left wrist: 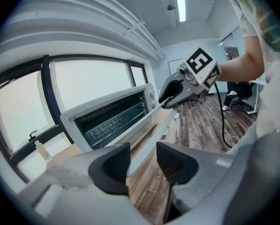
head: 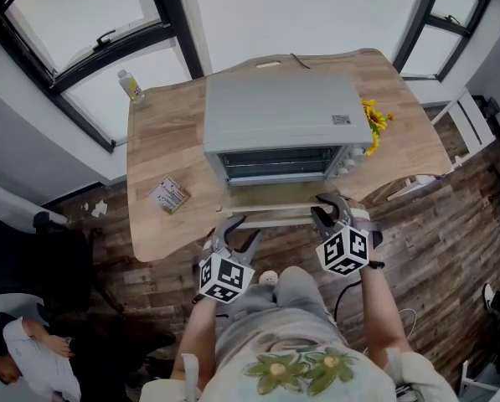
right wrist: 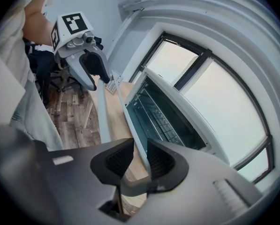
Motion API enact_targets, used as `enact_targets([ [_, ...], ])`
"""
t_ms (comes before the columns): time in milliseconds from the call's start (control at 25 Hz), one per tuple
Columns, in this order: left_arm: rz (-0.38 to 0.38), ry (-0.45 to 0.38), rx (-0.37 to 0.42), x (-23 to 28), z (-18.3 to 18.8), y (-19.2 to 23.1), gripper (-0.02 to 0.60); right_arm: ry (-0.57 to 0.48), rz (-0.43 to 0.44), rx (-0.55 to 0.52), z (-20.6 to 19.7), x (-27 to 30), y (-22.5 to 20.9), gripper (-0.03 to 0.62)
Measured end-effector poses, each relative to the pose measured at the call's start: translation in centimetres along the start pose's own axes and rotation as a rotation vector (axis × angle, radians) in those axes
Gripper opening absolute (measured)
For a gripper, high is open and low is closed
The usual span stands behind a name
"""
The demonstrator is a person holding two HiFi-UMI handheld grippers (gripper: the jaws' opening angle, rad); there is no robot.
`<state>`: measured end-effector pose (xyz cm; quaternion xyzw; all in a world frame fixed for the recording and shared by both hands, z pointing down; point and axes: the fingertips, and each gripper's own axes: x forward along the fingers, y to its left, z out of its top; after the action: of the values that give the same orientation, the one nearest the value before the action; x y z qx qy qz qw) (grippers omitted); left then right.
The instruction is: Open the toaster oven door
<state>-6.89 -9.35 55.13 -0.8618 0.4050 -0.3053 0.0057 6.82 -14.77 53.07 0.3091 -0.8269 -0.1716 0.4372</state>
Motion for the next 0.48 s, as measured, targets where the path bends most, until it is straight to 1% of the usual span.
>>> enact_targets([
  [80,0.009,-0.028,-0.023,-0.6,0.7,0.4,0.181,-0.004,-0.001,0.002,0.1,0.1,-0.1,0.091],
  [240,0.061,-0.063,-0.012,-2.0,2.0,2.0,0.166,-0.009,-0.001,0.006,0.0,0.1,0.1,0.091],
  [320,0.086,-0.059,0.018,-2.3,2.3,2.9,0.166,-0.008,0.000,0.009,0.0,0.0,0.2,0.091],
  [480,0.126,-0.007,0.132,-2.1,2.3,4.5,0.166,-0.007,0.004,0.011,-0.1,0.1,0.4,0.091],
])
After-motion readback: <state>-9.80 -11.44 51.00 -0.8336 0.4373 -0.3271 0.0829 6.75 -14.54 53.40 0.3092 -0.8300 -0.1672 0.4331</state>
